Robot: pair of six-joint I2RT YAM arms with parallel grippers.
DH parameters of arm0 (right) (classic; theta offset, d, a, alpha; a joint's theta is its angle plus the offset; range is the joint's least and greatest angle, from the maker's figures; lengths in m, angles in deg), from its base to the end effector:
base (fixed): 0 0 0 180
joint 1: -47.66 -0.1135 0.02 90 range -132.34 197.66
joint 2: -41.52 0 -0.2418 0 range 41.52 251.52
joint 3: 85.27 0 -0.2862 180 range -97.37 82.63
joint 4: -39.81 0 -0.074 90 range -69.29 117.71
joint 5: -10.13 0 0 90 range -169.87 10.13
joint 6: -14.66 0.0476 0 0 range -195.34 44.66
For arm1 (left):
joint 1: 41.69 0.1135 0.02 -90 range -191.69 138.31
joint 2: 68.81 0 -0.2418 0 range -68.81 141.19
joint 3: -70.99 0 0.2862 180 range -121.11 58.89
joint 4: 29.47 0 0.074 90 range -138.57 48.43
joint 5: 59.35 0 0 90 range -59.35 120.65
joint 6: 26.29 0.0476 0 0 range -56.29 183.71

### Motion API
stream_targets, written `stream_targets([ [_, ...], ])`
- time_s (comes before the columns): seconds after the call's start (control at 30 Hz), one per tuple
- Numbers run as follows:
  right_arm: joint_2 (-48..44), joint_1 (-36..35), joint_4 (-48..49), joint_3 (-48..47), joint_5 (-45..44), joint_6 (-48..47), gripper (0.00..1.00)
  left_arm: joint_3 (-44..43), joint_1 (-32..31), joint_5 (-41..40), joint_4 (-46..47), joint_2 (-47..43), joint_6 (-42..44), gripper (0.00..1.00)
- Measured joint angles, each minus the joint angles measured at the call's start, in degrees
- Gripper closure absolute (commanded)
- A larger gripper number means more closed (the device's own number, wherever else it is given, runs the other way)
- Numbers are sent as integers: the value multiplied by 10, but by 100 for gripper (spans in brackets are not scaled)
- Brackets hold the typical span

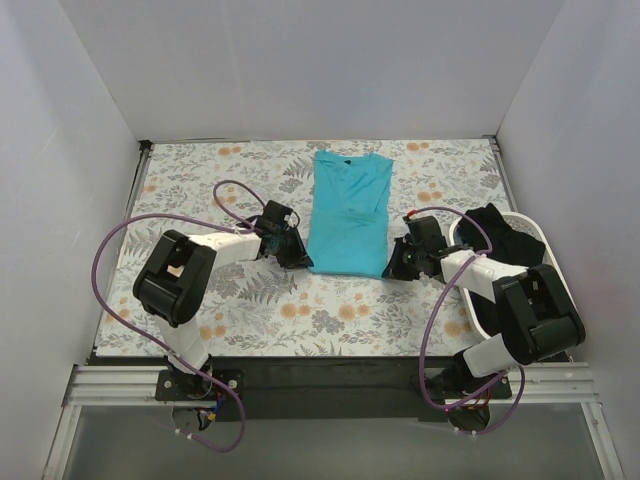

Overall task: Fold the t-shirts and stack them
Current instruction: Fold the tshirt

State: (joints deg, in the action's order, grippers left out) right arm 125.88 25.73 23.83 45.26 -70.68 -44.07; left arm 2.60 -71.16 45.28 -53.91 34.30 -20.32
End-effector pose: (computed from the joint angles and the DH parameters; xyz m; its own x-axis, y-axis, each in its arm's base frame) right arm 0.2823 0.1218 0.0966 -0.8550 0.2082 -0.4751 -0.0215 0.9009 0.4335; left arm 0.3176 -0.1933 0.0829 -0.6633 -0.7305 0.1624 -0.6822 0.5011 -0.5324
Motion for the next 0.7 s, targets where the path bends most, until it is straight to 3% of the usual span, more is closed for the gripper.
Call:
stream_targets([
  [0.33,-133,-24,-16,97,21,2,99,104,-26,15,-20,-101,-16,100],
  [0.7,-337,-161,-135,172,12,57,99,228,-106,8,-91,-310,-72,100],
])
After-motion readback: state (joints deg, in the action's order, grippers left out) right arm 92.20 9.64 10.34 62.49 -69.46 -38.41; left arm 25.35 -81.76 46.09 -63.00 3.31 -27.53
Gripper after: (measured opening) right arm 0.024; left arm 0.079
